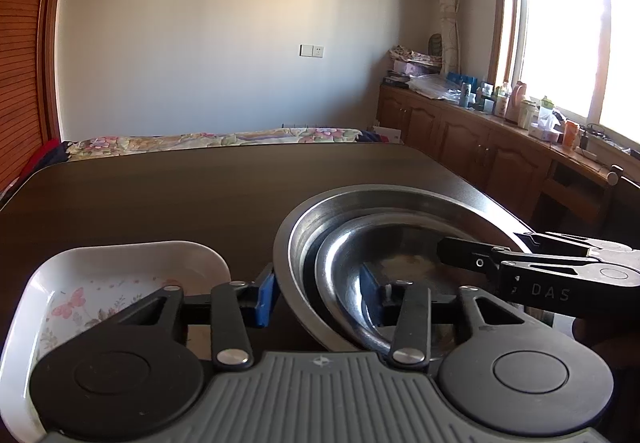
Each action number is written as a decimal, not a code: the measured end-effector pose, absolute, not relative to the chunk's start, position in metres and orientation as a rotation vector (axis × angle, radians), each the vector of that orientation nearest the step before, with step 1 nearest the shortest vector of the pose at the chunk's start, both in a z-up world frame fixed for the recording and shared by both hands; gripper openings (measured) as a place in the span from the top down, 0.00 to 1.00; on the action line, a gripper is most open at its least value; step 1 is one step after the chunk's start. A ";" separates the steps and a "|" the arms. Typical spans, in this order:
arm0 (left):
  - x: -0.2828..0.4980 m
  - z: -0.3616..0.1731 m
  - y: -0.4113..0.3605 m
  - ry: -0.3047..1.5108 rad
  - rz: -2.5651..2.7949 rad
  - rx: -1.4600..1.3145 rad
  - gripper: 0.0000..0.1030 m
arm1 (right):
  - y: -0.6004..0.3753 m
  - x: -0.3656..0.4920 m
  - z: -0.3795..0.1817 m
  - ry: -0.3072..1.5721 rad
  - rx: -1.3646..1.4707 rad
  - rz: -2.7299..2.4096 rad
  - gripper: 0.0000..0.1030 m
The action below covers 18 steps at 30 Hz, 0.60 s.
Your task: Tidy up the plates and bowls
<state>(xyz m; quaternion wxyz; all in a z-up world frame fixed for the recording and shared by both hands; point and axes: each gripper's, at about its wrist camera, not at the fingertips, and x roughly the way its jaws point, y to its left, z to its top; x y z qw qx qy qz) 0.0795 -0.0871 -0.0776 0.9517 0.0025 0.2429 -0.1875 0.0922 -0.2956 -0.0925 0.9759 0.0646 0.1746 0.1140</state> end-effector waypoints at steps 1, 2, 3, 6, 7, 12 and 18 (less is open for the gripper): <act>0.080 -0.078 -0.087 0.500 -0.380 0.004 0.62 | -0.295 0.092 -0.093 0.354 0.131 0.232 0.53; 0.080 -0.079 -0.087 0.505 -0.381 0.004 0.65 | -0.295 0.093 -0.093 0.357 0.132 0.232 0.55; 0.080 -0.080 -0.087 0.510 -0.381 0.006 0.66 | -0.295 0.093 -0.094 0.360 0.135 0.232 0.55; 0.079 -0.080 -0.087 0.510 -0.381 0.009 0.66 | -0.296 0.093 -0.095 0.363 0.138 0.232 0.59; 0.079 -0.080 -0.087 0.509 -0.381 0.009 0.66 | -0.296 0.093 -0.095 0.363 0.139 0.232 0.63; 0.079 -0.078 -0.089 0.514 -0.377 0.008 0.67 | -0.296 0.089 -0.094 0.362 0.149 0.239 0.64; 0.079 -0.072 -0.089 0.500 -0.383 0.010 0.67 | -0.298 0.089 -0.090 0.357 0.151 0.238 0.64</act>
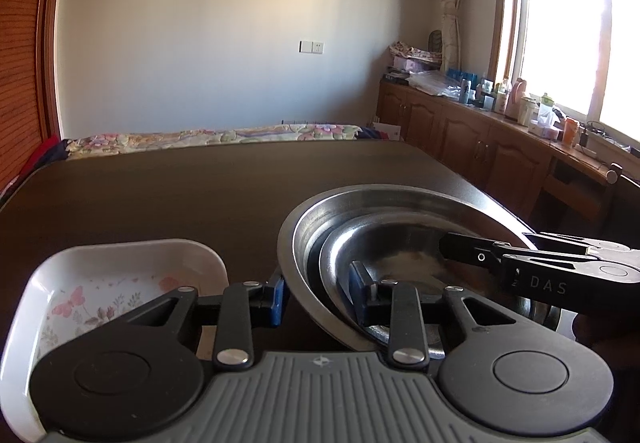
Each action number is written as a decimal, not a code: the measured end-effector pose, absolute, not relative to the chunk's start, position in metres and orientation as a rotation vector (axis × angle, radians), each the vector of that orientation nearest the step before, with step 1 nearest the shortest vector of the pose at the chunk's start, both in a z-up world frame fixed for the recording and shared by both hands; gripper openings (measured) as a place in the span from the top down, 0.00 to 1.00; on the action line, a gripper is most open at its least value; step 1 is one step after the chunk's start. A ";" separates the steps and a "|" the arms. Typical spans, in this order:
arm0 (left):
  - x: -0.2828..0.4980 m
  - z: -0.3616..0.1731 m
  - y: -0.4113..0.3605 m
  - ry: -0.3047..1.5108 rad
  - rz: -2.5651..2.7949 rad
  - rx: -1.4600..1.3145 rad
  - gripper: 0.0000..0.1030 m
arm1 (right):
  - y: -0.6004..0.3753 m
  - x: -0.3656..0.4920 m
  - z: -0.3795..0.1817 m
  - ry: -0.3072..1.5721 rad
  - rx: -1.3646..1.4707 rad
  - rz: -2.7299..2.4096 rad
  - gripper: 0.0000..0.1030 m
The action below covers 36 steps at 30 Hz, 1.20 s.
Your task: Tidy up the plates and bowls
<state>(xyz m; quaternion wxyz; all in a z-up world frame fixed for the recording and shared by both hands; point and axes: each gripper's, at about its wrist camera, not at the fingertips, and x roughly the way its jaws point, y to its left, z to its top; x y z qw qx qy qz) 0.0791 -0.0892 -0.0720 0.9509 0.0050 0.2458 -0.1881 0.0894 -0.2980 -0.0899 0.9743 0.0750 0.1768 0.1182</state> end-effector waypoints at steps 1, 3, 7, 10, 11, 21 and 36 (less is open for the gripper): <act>0.079 -0.071 -0.089 0.496 -0.384 0.010 0.67 | -0.298 0.089 -0.089 0.354 0.147 0.238 0.64; 0.078 -0.069 -0.087 0.488 -0.386 0.010 0.67 | -0.298 0.089 -0.086 0.347 0.140 0.237 0.64; 0.077 -0.060 -0.086 0.469 -0.389 0.012 0.67 | -0.297 0.089 -0.078 0.333 0.127 0.240 0.64; 0.078 -0.051 -0.084 0.458 -0.391 0.011 0.67 | -0.295 0.089 -0.069 0.318 0.108 0.240 0.64; 0.078 -0.048 -0.083 0.452 -0.391 0.014 0.67 | -0.295 0.089 -0.067 0.313 0.103 0.240 0.64; 0.079 -0.018 -0.074 0.414 -0.393 0.014 0.67 | -0.291 0.091 -0.041 0.267 0.089 0.247 0.64; 0.068 0.012 -0.035 0.368 -0.352 0.001 0.67 | -0.258 0.095 -0.020 0.242 0.093 0.297 0.64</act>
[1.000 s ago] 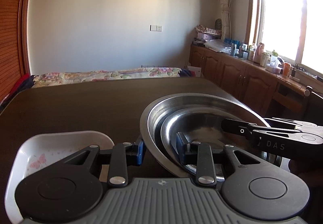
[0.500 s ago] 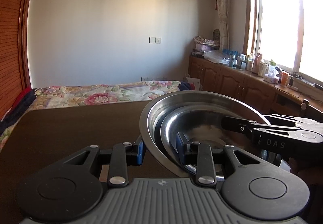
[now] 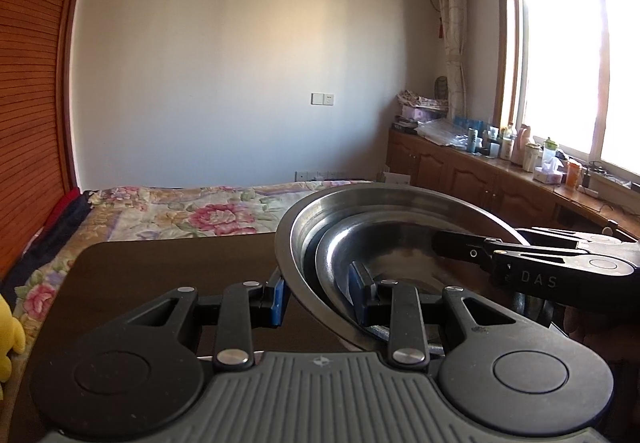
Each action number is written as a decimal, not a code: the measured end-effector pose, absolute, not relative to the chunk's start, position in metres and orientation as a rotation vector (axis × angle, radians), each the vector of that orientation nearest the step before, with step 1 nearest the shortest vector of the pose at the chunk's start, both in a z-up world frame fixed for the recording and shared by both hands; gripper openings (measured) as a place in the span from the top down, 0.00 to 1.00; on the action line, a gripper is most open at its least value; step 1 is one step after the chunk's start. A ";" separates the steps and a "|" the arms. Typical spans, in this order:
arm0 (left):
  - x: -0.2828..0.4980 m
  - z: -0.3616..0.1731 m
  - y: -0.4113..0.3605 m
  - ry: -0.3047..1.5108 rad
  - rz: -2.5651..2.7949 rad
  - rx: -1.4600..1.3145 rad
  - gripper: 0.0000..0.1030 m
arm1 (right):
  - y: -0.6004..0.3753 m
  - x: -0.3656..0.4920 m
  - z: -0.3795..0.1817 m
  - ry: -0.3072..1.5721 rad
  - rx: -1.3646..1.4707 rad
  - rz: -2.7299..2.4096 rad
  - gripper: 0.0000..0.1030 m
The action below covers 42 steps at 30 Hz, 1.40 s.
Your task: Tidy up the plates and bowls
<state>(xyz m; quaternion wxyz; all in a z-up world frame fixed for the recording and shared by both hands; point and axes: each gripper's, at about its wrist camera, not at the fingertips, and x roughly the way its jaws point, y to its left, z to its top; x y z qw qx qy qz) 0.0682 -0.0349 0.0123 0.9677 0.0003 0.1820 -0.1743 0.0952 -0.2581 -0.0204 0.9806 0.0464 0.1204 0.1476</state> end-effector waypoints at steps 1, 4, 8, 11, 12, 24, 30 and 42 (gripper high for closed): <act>0.067 0.013 -0.032 0.368 -0.346 -0.001 0.67 | -0.255 0.096 -0.020 0.244 0.098 0.302 0.64; 0.062 0.013 -0.020 0.366 -0.329 -0.003 0.67 | -0.245 0.097 -0.021 0.245 0.093 0.315 0.64; 0.056 0.012 -0.006 0.367 -0.306 -0.007 0.67 | -0.230 0.096 -0.021 0.251 0.094 0.339 0.64; 0.052 0.010 0.006 0.367 -0.283 -0.013 0.67 | -0.220 0.097 -0.020 0.252 0.087 0.361 0.64; 0.051 0.009 0.009 0.367 -0.276 -0.014 0.67 | -0.216 0.097 -0.020 0.254 0.083 0.369 0.64; 0.039 -0.021 0.045 0.410 -0.206 -0.045 0.67 | -0.181 0.094 -0.045 0.304 0.050 0.443 0.63; 0.041 -0.035 0.052 0.447 -0.199 -0.052 0.67 | -0.172 0.096 -0.054 0.339 0.027 0.456 0.63; 0.046 -0.054 0.057 0.487 -0.189 -0.051 0.67 | -0.162 0.102 -0.071 0.394 0.019 0.460 0.63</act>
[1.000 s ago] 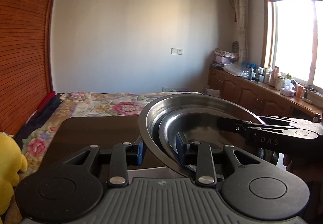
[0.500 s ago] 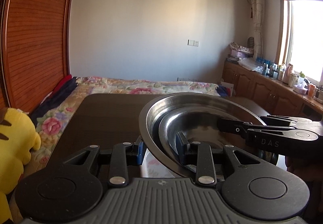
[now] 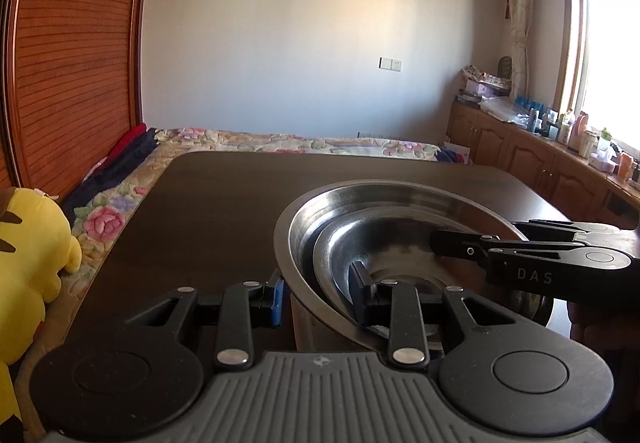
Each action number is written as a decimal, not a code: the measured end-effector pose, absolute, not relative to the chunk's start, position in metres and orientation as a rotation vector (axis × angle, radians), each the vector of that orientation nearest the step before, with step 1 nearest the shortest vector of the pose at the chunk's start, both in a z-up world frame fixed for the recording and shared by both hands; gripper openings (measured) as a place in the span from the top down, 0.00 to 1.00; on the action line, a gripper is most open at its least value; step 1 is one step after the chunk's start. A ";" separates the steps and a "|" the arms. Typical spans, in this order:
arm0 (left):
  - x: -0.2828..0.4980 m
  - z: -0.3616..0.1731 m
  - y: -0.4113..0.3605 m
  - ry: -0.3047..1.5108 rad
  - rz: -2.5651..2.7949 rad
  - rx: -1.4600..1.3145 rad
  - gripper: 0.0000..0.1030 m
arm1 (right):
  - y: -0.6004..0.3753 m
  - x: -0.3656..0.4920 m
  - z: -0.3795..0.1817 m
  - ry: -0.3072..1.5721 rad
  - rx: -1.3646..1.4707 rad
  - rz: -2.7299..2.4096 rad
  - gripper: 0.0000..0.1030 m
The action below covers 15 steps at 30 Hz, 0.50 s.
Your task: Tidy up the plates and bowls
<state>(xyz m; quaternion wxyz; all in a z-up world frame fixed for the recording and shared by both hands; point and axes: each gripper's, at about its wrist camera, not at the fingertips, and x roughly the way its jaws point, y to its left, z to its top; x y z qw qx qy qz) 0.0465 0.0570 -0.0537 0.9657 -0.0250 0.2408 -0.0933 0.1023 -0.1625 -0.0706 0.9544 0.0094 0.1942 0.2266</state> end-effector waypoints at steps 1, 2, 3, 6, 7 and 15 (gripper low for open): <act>0.047 -0.055 0.057 0.488 -0.188 -0.050 0.67 | -0.162 0.102 -0.071 0.397 0.019 0.460 0.63; 0.047 -0.055 0.057 0.490 -0.187 -0.048 0.67 | -0.162 0.102 -0.071 0.398 0.019 0.460 0.63; 0.047 -0.055 0.056 0.491 -0.186 -0.046 0.67 | -0.163 0.103 -0.072 0.400 0.019 0.460 0.63; 0.047 -0.058 0.054 0.493 -0.185 -0.038 0.67 | -0.162 0.104 -0.073 0.405 0.023 0.458 0.63; 0.047 -0.059 0.054 0.495 -0.184 -0.036 0.67 | -0.161 0.104 -0.073 0.408 0.025 0.457 0.63; 0.046 -0.061 0.053 0.491 -0.189 -0.024 0.68 | -0.157 0.103 -0.076 0.401 -0.002 0.461 0.64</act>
